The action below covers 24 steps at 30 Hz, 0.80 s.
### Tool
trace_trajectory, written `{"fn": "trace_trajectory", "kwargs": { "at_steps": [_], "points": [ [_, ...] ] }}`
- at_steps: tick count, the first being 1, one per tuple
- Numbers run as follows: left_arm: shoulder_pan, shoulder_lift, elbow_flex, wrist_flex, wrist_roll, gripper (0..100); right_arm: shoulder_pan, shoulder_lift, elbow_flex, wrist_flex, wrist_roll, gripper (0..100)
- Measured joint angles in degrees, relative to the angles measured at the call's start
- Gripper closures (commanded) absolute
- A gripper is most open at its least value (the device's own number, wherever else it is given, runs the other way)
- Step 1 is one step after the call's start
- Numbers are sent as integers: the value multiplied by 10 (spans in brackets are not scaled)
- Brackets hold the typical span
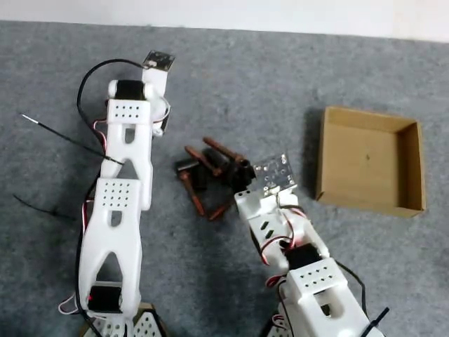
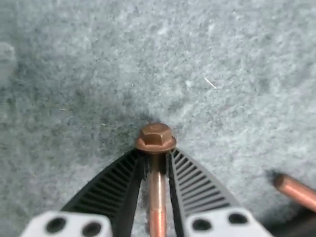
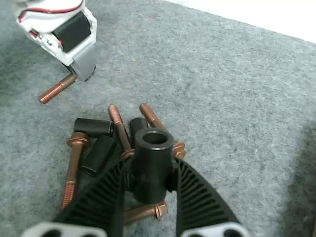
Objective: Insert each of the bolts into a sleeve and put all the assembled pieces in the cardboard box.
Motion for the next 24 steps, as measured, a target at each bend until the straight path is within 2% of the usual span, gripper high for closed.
{"fn": "trace_trajectory", "kwargs": {
  "at_steps": [7,24],
  "points": [
    [-16,-2,0,1,27,995,0,0,0,0,0,995],
    [-18,-22,1,9,39,996,0,0,0,0,0,995]
  ]
}}
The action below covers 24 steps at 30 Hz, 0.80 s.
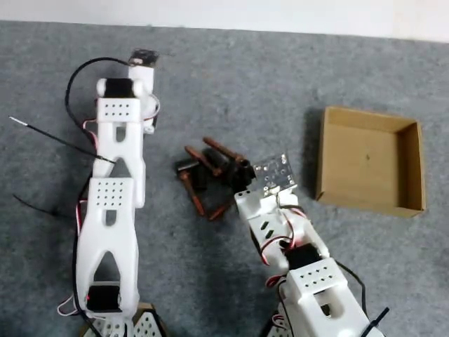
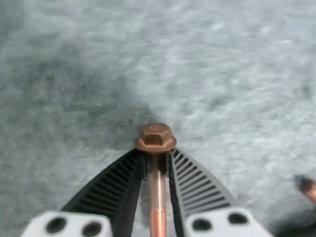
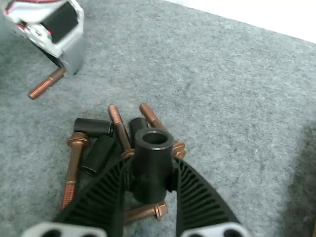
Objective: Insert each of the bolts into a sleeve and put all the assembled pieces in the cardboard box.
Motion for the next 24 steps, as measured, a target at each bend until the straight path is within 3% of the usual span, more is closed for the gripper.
{"fn": "trace_trajectory", "kwargs": {
  "at_steps": [12,24],
  "points": [
    [-12,-105,16,5,2,997,1,0,0,0,0,995],
    [45,-461,387,5,27,996,13,0,0,0,4,995]
  ]
}}
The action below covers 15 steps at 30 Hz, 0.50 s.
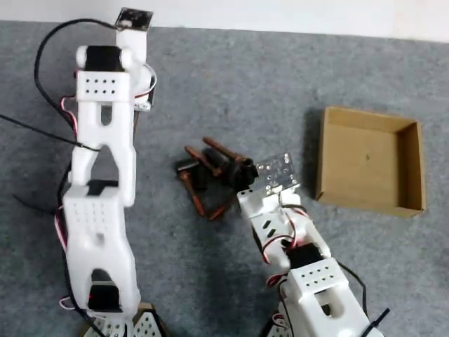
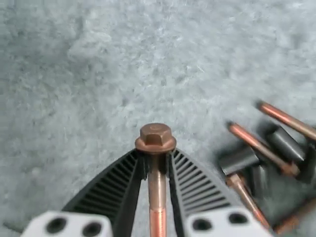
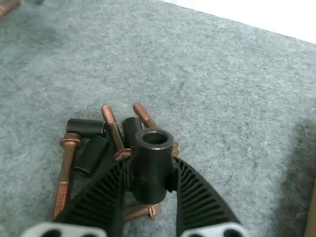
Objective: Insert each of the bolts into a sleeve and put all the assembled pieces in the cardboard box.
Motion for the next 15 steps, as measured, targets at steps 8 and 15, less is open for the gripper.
{"fn": "trace_trajectory", "kwargs": {
  "at_steps": [8,15],
  "points": [
    [-1,-248,254,-52,-1,995,2,0,0,0,0,995],
    [-3,-527,669,-313,-2,995,2,0,0,0,0,995]
  ]
}}
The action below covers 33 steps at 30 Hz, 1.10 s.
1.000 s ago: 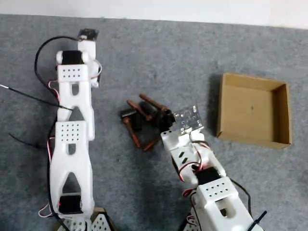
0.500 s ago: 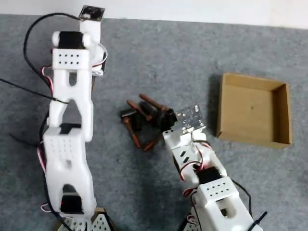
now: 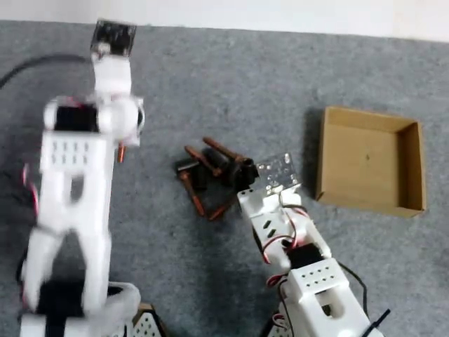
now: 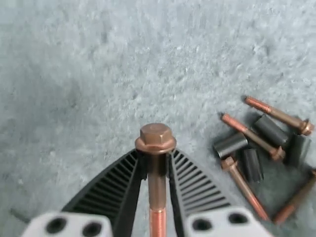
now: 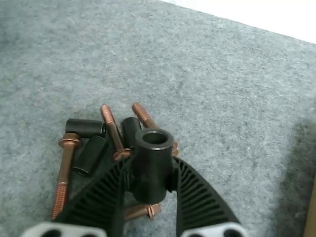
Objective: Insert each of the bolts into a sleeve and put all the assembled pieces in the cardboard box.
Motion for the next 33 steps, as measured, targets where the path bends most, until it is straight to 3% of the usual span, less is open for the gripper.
{"fn": "trace_trajectory", "kwargs": {
  "at_steps": [6,11,16,19,23,27,33],
  "points": [
    [4,-223,370,-274,-17,993,-2,0,0,0,0,995],
    [4,-347,539,-404,-17,993,-44,0,0,0,0,995],
    [42,-417,578,-434,-17,990,-74,0,5,-15,0,995],
    [62,-446,580,-436,-17,931,-89,0,43,-75,10,995],
    [68,-470,580,-464,-16,854,-118,0,102,-173,98,995],
    [69,-477,580,-469,22,889,-151,-2,113,-245,168,995],
    [68,-482,589,-474,78,997,-157,-3,116,-263,181,995]
  ]
}}
